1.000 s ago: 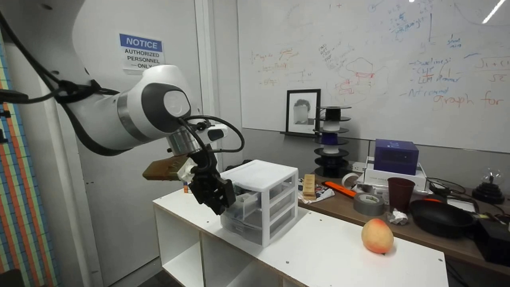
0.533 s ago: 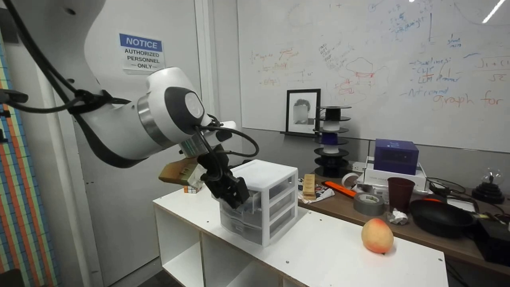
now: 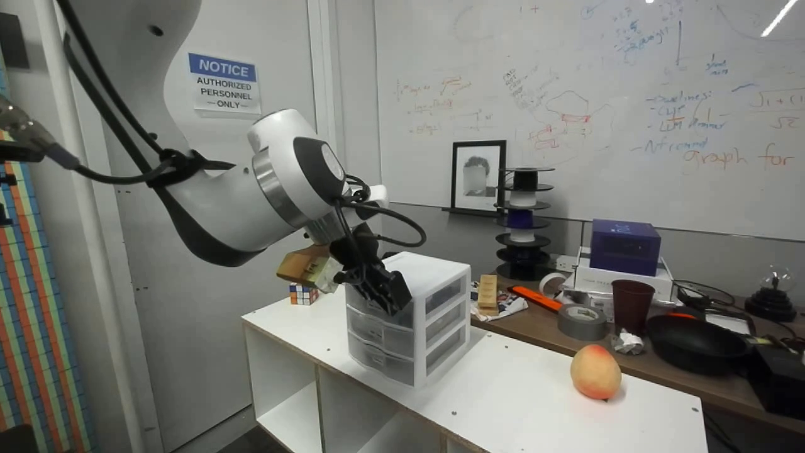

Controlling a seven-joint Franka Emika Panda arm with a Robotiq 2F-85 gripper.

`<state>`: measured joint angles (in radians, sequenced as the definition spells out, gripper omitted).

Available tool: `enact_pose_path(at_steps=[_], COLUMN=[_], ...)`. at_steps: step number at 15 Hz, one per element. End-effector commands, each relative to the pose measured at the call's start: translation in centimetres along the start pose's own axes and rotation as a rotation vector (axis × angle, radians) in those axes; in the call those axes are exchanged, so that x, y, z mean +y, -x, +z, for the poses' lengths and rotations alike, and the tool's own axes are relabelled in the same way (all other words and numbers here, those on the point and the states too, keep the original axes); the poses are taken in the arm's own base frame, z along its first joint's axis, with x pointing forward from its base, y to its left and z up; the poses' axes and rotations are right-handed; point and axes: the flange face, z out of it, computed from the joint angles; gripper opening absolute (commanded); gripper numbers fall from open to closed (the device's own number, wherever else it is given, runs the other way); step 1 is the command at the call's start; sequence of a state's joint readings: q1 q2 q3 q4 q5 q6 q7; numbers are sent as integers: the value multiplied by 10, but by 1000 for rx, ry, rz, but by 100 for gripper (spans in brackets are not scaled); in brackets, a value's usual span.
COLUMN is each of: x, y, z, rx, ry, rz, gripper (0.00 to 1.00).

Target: Pick up the white objects from the table and put them in the open drawer and close it

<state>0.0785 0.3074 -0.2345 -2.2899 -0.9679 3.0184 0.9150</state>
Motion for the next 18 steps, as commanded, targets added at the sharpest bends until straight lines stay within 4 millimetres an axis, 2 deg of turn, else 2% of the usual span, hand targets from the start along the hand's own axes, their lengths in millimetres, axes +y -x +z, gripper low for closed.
enact_pose_path(at_steps=[1, 3, 5, 7, 12, 15, 18], x=[-9, -10, -14, -15, -25, -31, -27], y=[-24, -19, -5, 11, 21, 14, -5], z=[11, 9, 4, -6, -41, -69, -102], rx=[64, 59, 18, -34, -136, -205, -245], ry=[-8, -7, -5, 18, 20, -4, -15], rz=[27, 35, 33, 55, 115, 128, 115], gripper=[7, 7, 7, 9, 9, 8, 7])
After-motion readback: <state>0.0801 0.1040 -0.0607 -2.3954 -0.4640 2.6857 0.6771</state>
